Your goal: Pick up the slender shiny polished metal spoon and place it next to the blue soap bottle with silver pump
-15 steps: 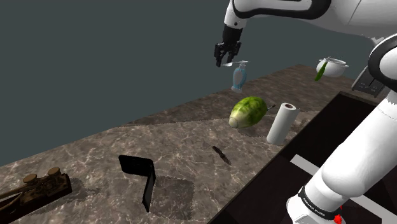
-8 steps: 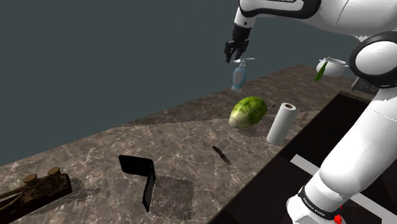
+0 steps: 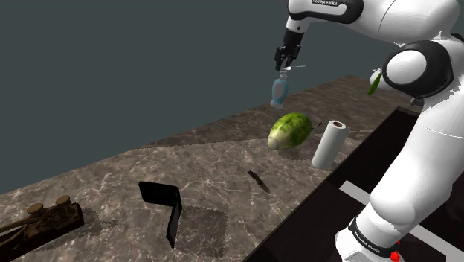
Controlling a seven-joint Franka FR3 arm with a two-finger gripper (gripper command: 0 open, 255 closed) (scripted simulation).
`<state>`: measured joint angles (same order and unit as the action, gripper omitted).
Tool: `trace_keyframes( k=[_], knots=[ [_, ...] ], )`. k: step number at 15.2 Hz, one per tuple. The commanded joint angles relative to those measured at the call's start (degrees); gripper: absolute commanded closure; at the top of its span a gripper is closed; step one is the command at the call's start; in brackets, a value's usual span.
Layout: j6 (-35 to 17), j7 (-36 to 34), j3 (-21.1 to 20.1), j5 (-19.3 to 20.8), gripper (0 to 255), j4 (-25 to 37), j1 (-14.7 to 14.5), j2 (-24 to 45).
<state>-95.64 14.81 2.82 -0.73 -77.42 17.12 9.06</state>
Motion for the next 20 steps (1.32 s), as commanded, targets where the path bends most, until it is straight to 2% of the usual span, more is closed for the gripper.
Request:
trace_keyframes(
  k=[1,4,8,13,20],
  knots=[
    [1.5,2.6,1.0,-0.8,255,4.7,1.6,3.3],
    [3.8,6.0,2.2,-2.0,255,12.1,4.1,8.4],
    [8.5,9.7,3.1,-3.8,255,25.2,7.8,17.0],
    [2.5,9.8,3.1,-3.4,255,16.0,7.3,13.7],
    [-4.4,10.0,3.1,-3.2,255,6.5,6.9,11.2]
  ],
)
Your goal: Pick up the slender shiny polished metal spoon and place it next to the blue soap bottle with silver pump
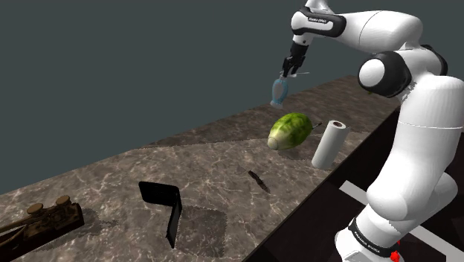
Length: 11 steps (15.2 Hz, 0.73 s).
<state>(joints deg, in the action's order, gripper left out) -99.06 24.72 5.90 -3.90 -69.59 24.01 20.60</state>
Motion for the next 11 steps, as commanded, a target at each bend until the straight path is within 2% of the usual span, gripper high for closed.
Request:
trace_keyframes(
  k=[1,11],
  knots=[
    [-1.8,0.1,0.0,0.0,255,-2.4,0.0,-0.6],
    [-10.2,0.4,0.0,0.1,255,-12.0,-0.3,-1.9]
  ],
)
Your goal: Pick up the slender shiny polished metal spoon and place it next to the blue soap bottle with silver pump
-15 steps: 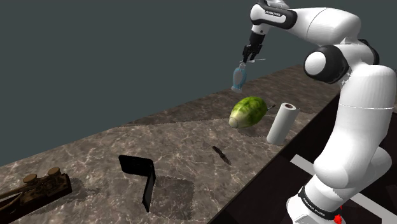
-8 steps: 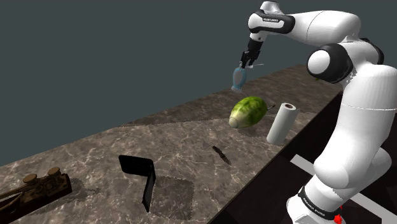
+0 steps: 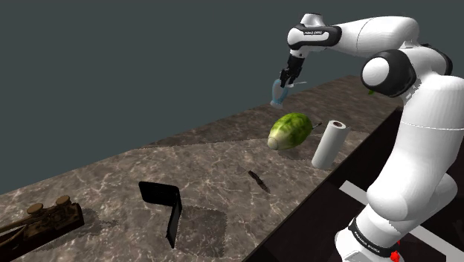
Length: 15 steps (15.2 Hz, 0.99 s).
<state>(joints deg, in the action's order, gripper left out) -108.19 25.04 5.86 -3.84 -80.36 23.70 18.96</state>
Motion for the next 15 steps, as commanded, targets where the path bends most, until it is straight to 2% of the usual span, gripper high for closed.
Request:
trace_keyframes(
  k=[1,15],
  knots=[
    [-1.8,0.1,0.0,0.0,255,-2.1,0.0,-0.3],
    [-12.1,0.6,-0.2,-0.4,255,-11.3,-0.2,0.8]
  ],
)
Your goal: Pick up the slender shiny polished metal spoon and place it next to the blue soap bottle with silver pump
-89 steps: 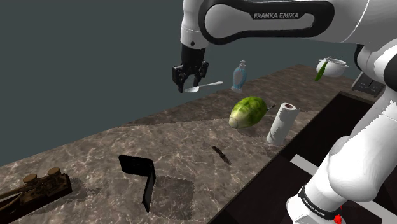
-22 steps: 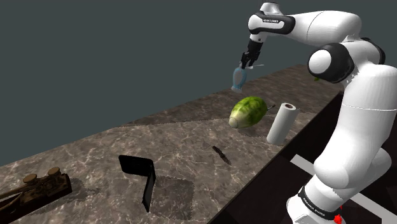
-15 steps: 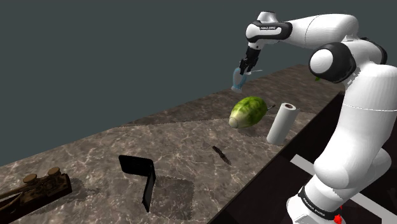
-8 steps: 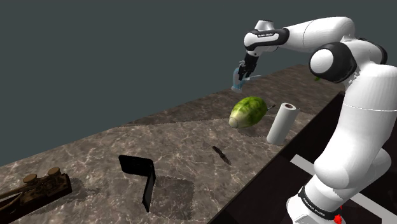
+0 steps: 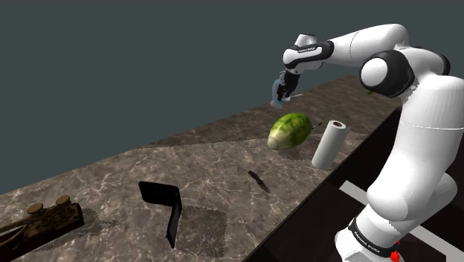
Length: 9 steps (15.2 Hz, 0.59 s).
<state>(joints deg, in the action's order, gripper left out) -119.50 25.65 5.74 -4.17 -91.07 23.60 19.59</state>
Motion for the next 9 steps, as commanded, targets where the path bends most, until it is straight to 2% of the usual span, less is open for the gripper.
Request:
trace_keyframes(
  k=[1,9],
  knots=[
    [-1.5,0.0,0.0,-0.1,255,-1.2,0.0,0.3],
    [-7.0,0.4,-0.2,-0.4,255,-4.8,0.0,2.1]
  ],
)
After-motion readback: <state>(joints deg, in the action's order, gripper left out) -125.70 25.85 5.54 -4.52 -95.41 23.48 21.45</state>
